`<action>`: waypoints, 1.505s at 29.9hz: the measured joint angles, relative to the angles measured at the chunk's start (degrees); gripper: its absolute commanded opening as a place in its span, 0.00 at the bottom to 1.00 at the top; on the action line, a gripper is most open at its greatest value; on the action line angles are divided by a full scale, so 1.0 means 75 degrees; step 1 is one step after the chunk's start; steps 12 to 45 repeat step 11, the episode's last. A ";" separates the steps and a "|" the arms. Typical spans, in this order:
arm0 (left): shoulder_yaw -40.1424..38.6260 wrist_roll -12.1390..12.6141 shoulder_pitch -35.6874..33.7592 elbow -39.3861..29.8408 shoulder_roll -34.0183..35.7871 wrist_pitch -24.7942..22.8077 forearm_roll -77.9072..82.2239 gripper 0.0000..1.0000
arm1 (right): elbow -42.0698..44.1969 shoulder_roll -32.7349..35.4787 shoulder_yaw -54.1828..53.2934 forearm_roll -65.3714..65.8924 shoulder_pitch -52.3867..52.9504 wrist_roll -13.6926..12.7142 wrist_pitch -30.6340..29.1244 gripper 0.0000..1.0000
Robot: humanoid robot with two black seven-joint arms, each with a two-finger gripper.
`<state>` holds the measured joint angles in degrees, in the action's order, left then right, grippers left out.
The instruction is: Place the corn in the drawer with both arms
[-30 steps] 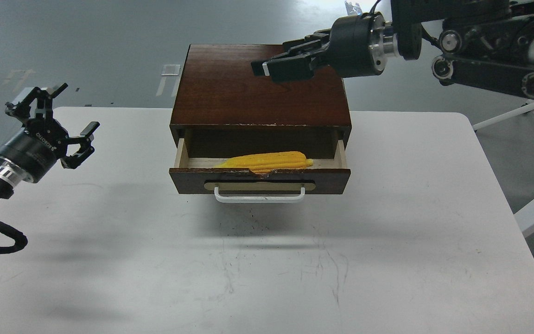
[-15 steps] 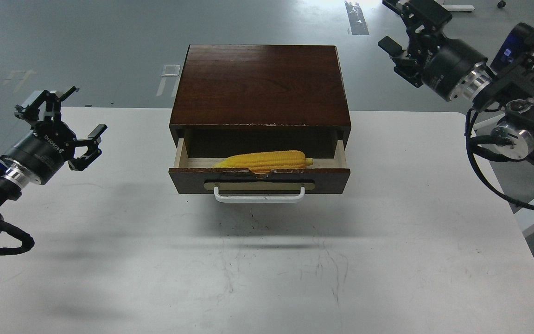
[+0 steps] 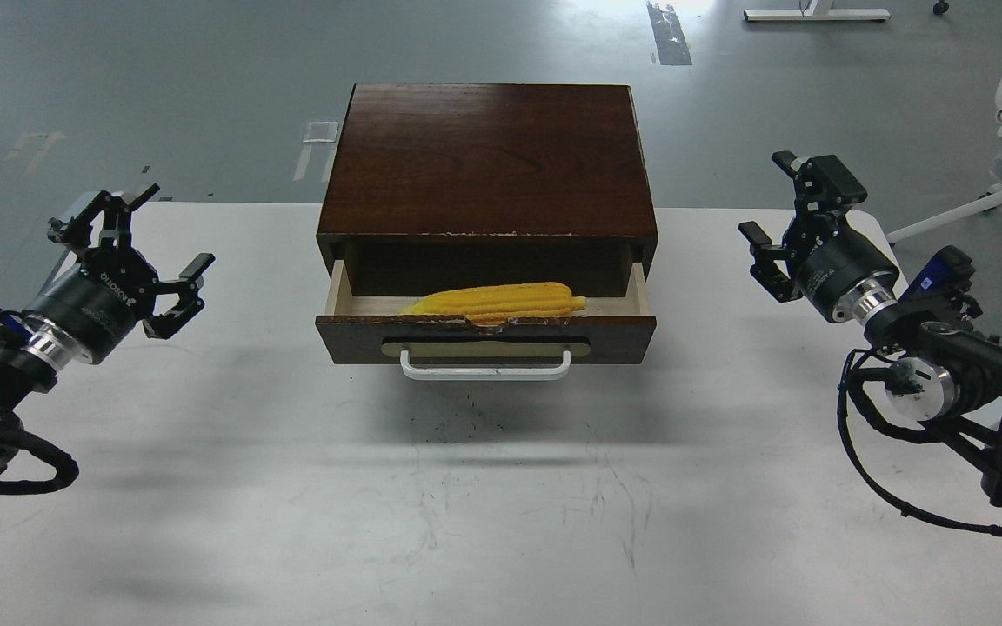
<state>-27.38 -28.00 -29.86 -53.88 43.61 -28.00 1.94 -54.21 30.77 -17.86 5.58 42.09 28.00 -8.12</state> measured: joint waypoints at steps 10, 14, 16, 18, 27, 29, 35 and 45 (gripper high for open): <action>-0.0006 0.0000 0.0032 0.0000 -0.0003 0.0000 0.0000 0.99 | 0.0260 -0.0386 -0.0272 0.0016 -0.0263 0.0000 0.0034 1.00; -0.0006 0.0000 0.0032 0.0000 -0.0003 0.0000 0.0000 0.99 | 0.0260 -0.0386 -0.0267 0.0016 -0.0278 0.0000 0.0034 1.00; -0.0006 0.0000 0.0032 0.0000 -0.0003 0.0000 0.0000 0.99 | 0.0260 -0.0386 -0.0267 0.0016 -0.0278 0.0000 0.0034 1.00; -0.0006 0.0000 0.0032 0.0000 -0.0003 0.0000 0.0000 0.99 | 0.0260 -0.0386 -0.0267 0.0016 -0.0278 0.0000 0.0034 1.00; -0.0006 0.0000 0.0032 0.0000 -0.0003 0.0000 0.0000 0.99 | 0.0260 -0.0386 -0.0267 0.0016 -0.0278 0.0000 0.0034 1.00; -0.0006 0.0000 0.0032 0.0000 -0.0003 0.0000 0.0000 0.99 | 0.0260 -0.0386 -0.0267 0.0016 -0.0278 0.0000 0.0034 1.00; -0.0006 0.0000 0.0032 0.0000 -0.0003 0.0000 0.0000 0.99 | 0.0260 -0.0386 -0.0267 0.0016 -0.0278 0.0000 0.0034 1.00; -0.0006 0.0000 0.0032 0.0000 -0.0003 0.0000 0.0000 0.99 | 0.0260 -0.0386 -0.0267 0.0016 -0.0278 0.0000 0.0034 1.00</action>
